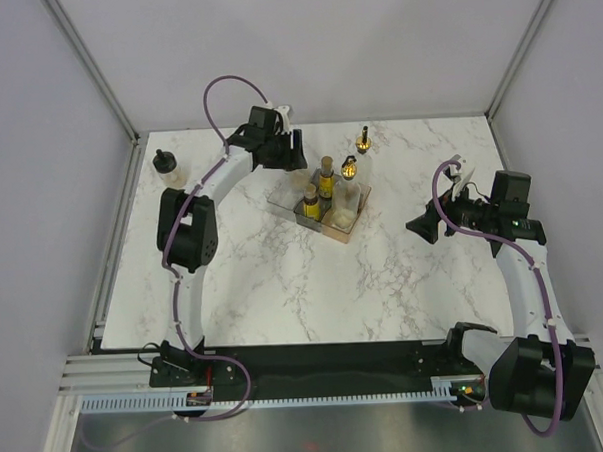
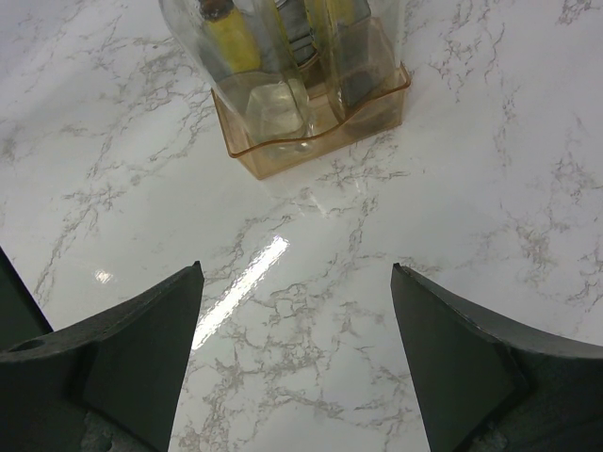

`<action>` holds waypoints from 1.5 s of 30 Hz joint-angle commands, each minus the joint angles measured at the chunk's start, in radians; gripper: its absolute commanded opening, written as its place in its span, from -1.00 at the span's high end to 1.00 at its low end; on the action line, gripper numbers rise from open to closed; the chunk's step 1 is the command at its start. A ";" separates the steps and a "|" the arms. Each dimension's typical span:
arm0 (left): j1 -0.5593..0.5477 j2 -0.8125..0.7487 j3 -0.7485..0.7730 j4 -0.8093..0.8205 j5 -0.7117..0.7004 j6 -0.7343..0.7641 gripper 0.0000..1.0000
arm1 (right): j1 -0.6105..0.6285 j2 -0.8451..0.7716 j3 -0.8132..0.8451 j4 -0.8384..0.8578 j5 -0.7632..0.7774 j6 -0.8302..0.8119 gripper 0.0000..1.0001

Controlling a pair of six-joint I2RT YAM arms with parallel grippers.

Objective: Organize the condiment bottles

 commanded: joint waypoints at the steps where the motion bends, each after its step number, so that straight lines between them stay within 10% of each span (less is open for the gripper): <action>1: -0.017 0.011 0.053 0.039 -0.067 0.063 0.33 | 0.005 0.000 0.024 0.009 -0.013 -0.027 -0.80; 15: -0.025 -0.027 0.038 0.042 -0.073 0.080 -0.99 | 0.006 0.001 0.026 0.007 -0.013 -0.030 -0.80; 38: 0.139 -0.346 -0.149 0.082 -0.171 -0.025 -1.00 | 0.005 -0.008 0.026 0.004 -0.010 -0.031 -0.80; 45: 0.237 -0.398 -0.339 0.084 -0.451 -0.187 -1.00 | 0.006 -0.008 0.026 0.004 -0.013 -0.028 -0.80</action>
